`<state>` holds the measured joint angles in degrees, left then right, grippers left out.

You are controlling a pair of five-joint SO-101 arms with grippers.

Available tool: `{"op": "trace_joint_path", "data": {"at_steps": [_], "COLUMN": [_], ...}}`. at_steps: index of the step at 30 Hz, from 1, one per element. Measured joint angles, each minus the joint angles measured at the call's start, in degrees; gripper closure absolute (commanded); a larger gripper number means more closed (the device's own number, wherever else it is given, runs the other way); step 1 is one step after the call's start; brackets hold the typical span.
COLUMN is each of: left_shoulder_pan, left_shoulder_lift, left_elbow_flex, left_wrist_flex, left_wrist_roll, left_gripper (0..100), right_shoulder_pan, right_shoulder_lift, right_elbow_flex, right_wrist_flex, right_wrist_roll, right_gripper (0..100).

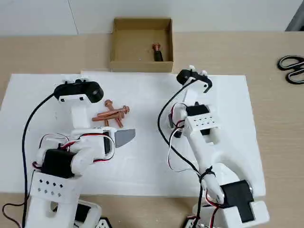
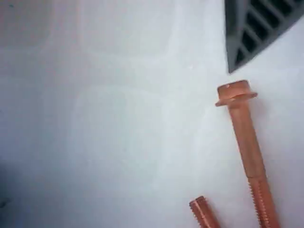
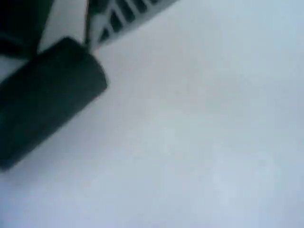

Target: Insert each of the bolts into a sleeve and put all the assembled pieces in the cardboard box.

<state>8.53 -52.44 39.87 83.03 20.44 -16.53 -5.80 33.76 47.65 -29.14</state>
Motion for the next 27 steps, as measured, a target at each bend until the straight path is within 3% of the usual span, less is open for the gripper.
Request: {"op": "trace_joint_path", "data": {"at_steps": [10,14,20,27], "left_shoulder_pan": [0.0,0.0,0.0,0.0], "left_shoulder_lift": [0.0,0.0,0.0,0.0], "left_elbow_flex": [1.41,1.41,1.41,1.41], "left_wrist_flex": [0.0,0.0,0.0,0.0], "left_wrist_roll": [-3.08,-3.08,-3.16,-3.16], "left_gripper": [66,66,66,66], "right_shoulder_pan": [0.0,-2.37,-3.25,-3.25], "right_shoulder_lift": [-0.7,-0.7,-0.7,-0.7], "right_elbow_flex": [2.9,2.9,2.9,3.08], "right_wrist_flex": [-3.43,0.53,1.93,1.76], "right_wrist_roll": [0.09,0.09,0.09,1.58], "right_gripper": [83.6,79.4,90.5,90.6]}}
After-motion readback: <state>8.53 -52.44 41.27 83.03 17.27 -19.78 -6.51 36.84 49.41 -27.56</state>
